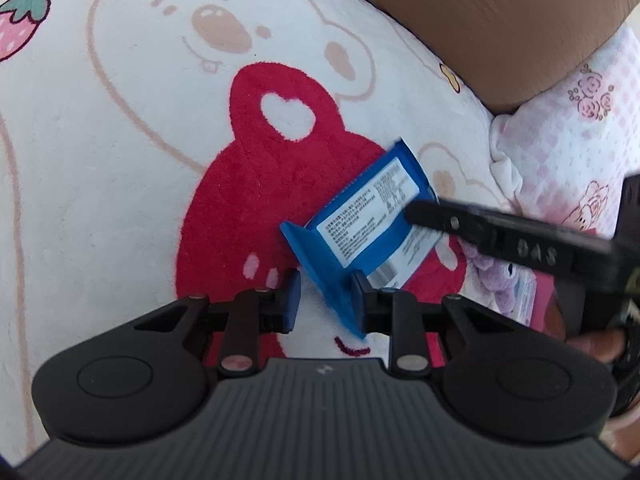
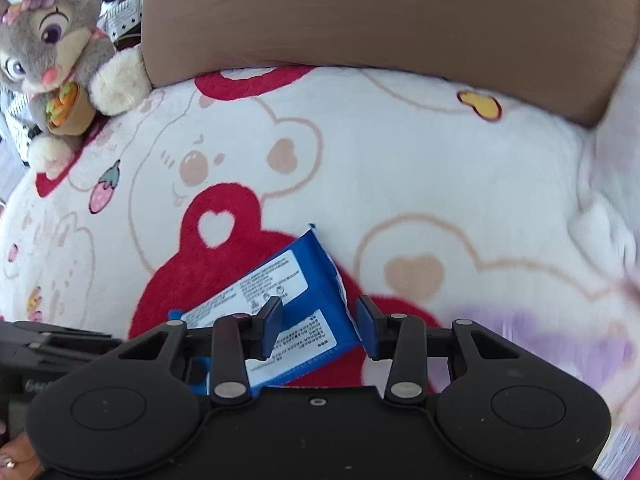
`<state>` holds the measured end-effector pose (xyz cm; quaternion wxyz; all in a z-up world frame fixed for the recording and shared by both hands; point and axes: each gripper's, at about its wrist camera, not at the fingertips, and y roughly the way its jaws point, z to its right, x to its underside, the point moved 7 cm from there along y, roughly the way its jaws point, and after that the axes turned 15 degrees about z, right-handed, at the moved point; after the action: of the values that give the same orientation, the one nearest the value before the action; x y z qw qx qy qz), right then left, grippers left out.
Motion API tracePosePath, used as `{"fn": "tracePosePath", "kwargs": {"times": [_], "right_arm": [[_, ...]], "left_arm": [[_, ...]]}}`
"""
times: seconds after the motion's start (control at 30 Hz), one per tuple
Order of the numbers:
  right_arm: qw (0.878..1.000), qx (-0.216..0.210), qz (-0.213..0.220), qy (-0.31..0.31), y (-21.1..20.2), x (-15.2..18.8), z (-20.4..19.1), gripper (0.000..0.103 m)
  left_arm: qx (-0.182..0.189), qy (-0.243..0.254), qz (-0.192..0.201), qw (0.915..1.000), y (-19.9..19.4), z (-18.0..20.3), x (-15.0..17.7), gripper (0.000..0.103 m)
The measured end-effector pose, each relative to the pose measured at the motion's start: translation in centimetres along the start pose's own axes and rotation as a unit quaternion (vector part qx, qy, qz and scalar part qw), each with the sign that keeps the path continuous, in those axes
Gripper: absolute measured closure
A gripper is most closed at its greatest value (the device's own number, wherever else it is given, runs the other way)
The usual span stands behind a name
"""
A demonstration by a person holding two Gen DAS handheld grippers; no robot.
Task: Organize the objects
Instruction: 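Close the left gripper on the edge of the blue wipes pack, then lift the wipes pack with the left gripper toward the pink box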
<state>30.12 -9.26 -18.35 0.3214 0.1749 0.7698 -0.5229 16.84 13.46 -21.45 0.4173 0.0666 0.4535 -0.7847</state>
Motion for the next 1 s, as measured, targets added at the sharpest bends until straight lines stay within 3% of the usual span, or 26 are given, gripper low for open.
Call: {"fn": "tracePosePath", "kwargs": {"times": [0.23, 0.4, 0.6, 0.73, 0.87, 1.0], "right_arm": [[1.0, 0.012, -0.008, 0.004, -2.9, 3.1, -1.3, 0.061], [1.0, 0.006, 0.005, 0.019, -5.0, 5.4, -2.4, 0.061], [0.998, 0.027, 0.009, 0.065, -4.9, 7.0, -0.9, 0.062], [0.998, 0.037, 0.011, 0.041, -4.6, 7.3, -0.9, 0.061], [0.998, 0.033, 0.016, 0.058, -4.4, 7.4, -0.8, 0.057], [0.998, 0.041, 0.041, 0.035, -4.4, 7.9, -1.7, 0.057]], "left_arm": [[0.02, -0.008, -0.016, 0.9996, -0.5, 0.1, -0.5, 0.08], [0.01, 0.035, -0.009, 0.9993, -0.8, 0.8, -0.4, 0.08], [-0.002, 0.081, -0.018, 0.9966, -0.5, 1.3, 0.5, 0.078], [0.002, 0.087, -0.025, 0.9959, -0.4, 1.3, 0.6, 0.077], [0.003, 0.108, -0.014, 0.9941, -0.4, 2.0, 0.9, 0.077], [0.003, 0.113, -0.014, 0.9935, -0.4, 2.1, 0.9, 0.077]]}}
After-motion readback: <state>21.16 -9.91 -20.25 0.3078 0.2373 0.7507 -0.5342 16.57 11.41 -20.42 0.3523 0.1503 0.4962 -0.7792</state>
